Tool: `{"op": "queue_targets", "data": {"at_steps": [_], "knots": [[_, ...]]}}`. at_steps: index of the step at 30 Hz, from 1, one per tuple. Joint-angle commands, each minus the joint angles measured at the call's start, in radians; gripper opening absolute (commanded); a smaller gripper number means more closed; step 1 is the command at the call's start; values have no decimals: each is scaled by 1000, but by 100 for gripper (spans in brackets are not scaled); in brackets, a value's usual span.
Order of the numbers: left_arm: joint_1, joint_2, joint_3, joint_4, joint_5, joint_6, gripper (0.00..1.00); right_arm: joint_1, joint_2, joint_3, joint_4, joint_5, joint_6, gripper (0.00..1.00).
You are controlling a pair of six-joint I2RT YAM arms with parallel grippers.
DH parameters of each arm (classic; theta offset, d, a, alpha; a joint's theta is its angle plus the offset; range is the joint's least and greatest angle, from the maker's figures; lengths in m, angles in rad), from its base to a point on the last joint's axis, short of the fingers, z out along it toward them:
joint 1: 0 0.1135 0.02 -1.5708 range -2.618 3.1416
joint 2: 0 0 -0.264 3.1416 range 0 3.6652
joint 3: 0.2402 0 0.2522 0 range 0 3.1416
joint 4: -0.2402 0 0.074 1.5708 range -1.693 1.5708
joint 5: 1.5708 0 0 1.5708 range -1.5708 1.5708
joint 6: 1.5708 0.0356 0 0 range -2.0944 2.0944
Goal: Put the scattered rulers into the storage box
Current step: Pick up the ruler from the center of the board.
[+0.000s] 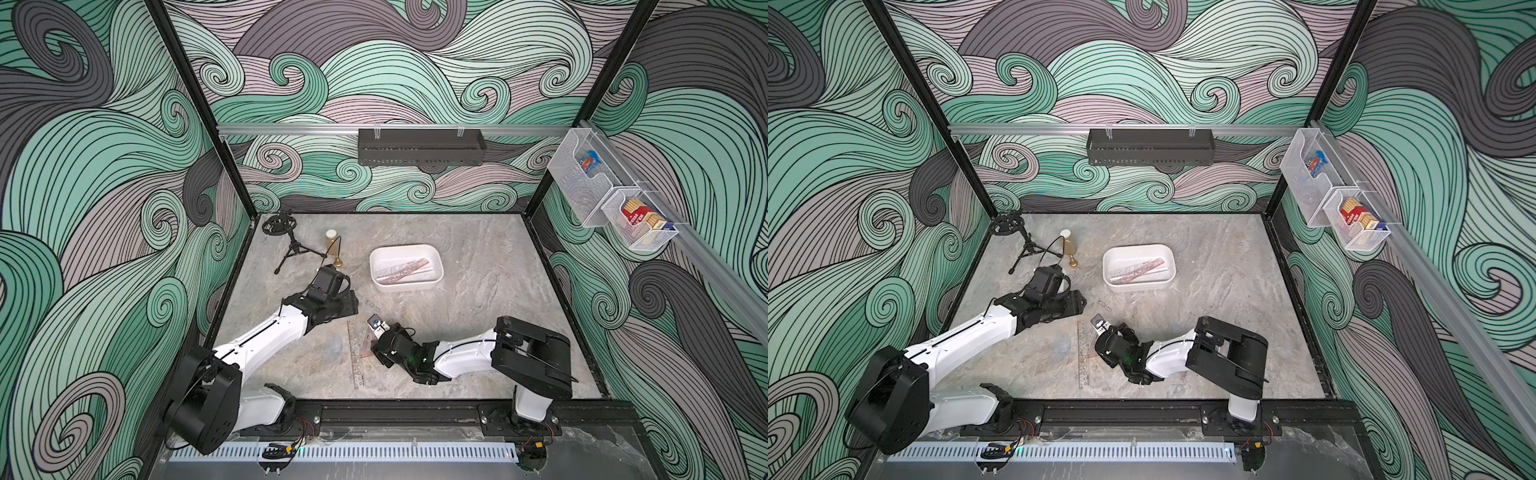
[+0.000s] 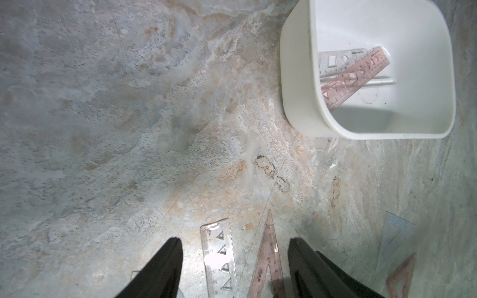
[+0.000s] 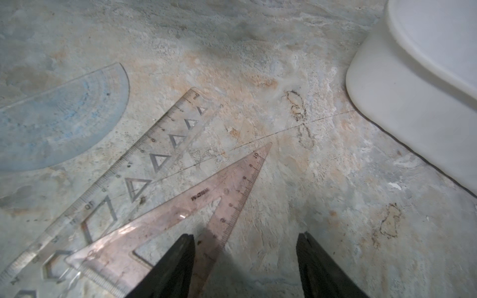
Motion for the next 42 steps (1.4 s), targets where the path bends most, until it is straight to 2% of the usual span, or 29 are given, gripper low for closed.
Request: {"op": "queue_targets", "data": {"at_steps": [1,9,16,22,30,37,42], "knots": [[7,19,2,-5,25,2,69,3,-22,-29,-15,59,-9,68],[8,31,-7,5,59,-1,68,-27,-47,-75,-16,66,9,68],[8,29,0,0,52,0,68,-30,-113,-60,27,-61,7,68],[19,27,5,-1,52,5,68,-25,-52,-19,33,-102,3,68],[30,25,1,3,65,7,68,-3,33,7,-6,-51,-8,77],[33,25,-3,9,72,5,68,-3,10,-19,-27,36,-25,79],[32,33,-6,17,84,5,68,-20,-6,-42,-26,54,-34,80]]}}
